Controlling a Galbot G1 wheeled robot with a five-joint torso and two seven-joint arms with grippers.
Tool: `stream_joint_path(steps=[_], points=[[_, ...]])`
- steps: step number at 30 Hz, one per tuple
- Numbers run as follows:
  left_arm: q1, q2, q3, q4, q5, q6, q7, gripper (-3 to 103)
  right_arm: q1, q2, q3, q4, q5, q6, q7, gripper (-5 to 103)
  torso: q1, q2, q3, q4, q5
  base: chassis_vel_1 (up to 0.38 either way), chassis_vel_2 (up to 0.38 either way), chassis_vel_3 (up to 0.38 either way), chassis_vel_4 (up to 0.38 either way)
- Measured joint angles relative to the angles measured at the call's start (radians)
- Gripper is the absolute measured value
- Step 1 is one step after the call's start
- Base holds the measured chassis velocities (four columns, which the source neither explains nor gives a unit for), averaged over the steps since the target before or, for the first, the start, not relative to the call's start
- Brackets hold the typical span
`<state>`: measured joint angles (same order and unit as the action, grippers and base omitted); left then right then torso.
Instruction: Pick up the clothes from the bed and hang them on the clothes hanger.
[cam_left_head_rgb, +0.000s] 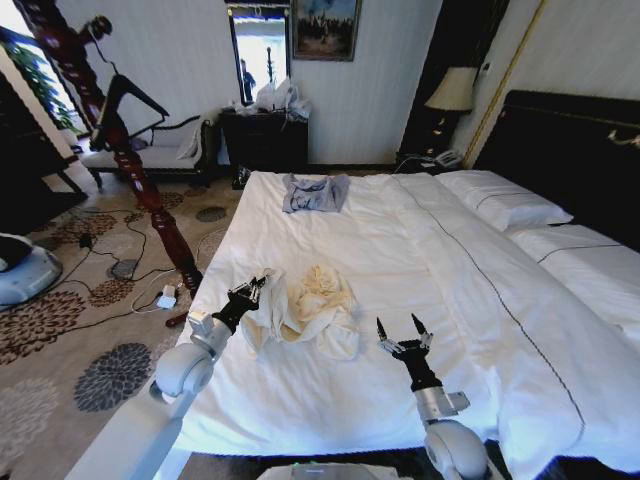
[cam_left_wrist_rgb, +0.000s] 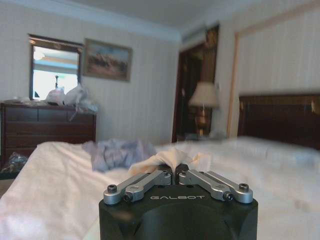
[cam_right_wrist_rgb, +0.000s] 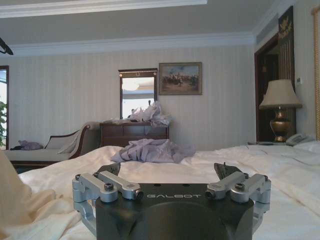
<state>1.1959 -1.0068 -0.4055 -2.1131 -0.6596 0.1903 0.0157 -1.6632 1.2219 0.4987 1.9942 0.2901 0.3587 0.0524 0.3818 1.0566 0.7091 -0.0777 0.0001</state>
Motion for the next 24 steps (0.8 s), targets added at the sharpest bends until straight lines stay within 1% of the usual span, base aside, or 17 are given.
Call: stream_joint_path(steps=[1,3,4,5,6,9,12,15,19,21,22,23,24], points=[[-0.016,-0.001,-0.033,0.008,-0.063,0.000,-0.004,2,-0.005,0.009,-0.004,-0.002,-0.006,0.000,0.000,100,0.000,0.000,0.000,-0.0001,0.0003,0.000,0.000,0.000,0.000],[-0.031,-0.001,-0.070,0.050,-0.121,0.000,-0.023,2,-0.010,0.019,-0.007,-0.003,-0.013,0.002,0.000,100,0.000,0.000,0.000,-0.0002,0.0001,0.000,0.000,0.000,0.000],[-0.031,-0.001,-0.070,0.050,-0.121,0.000,-0.023,2,-0.010,0.019,-0.007,-0.003,-0.013,0.002,0.000,100,0.000,0.000,0.000,-0.0002,0.0001,0.000,0.000,0.000,0.000],[-0.041,-0.007,-0.098,0.100,-0.152,-0.002,-0.044,2,-0.015,0.027,-0.010,-0.003,-0.019,0.004,0.001,100,0.000,0.000,0.000,0.0001,-0.0001,0.000,0.000,0.000,0.000],[-0.041,-0.007,-0.098,0.100,-0.152,-0.002,-0.044,2,-0.015,0.027,-0.010,-0.003,-0.019,0.004,0.001,100,0.000,0.000,0.000,0.0001,-0.0001,0.000,0.000,0.000,0.000],[-0.054,-0.047,-0.155,0.193,-0.197,-0.011,-0.070,2,-0.030,0.037,-0.010,0.008,-0.026,0.011,0.001,100,0.000,0.000,0.000,0.0001,-0.0004,0.000,0.000,0.000,0.000],[-0.046,-0.057,-0.163,0.190,-0.200,-0.013,-0.071,2,-0.039,0.038,-0.005,0.010,-0.033,0.017,0.001,100,0.000,0.000,0.000,0.0001,-0.0003,0.000,0.000,0.000,0.000],[-0.034,-0.055,-0.156,0.160,-0.186,-0.013,-0.060,2,-0.045,0.039,-0.003,0.010,-0.038,0.022,0.001,100,0.000,0.000,0.000,0.0002,-0.0003,0.000,0.000,0.000,0.000],[-0.021,-0.026,-0.145,0.095,-0.125,-0.021,-0.014,2,-0.056,0.050,-0.005,0.012,-0.044,0.032,0.001,100,0.000,0.000,0.000,-0.0003,0.0000,0.000,0.000,0.000,0.000],[0.016,0.004,-0.131,0.068,-0.071,-0.033,0.014,2,-0.059,0.053,-0.008,0.012,-0.044,0.033,0.003,100,0.000,0.000,0.000,-0.0002,0.0001,0.000,0.000,0.000,0.000],[0.016,0.004,-0.131,0.068,-0.071,-0.033,0.014,2,-0.059,0.053,-0.008,0.012,-0.044,0.033,0.003,100,0.000,0.000,0.000,-0.0002,0.0001,0.000,0.000,0.000,0.000],[0.059,0.019,-0.108,0.050,-0.022,-0.041,0.033,2,-0.059,0.056,-0.009,0.011,-0.042,0.033,0.007,100,0.000,0.000,0.000,0.0001,0.0000,0.000,0.000,0.000,0.000],[0.081,0.023,-0.097,0.044,0.006,-0.044,0.039,2,-0.059,0.057,-0.009,0.010,-0.042,0.034,0.009,100,0.000,0.000,0.000,0.0001,0.0001,0.000,0.000,0.000,0.000]])
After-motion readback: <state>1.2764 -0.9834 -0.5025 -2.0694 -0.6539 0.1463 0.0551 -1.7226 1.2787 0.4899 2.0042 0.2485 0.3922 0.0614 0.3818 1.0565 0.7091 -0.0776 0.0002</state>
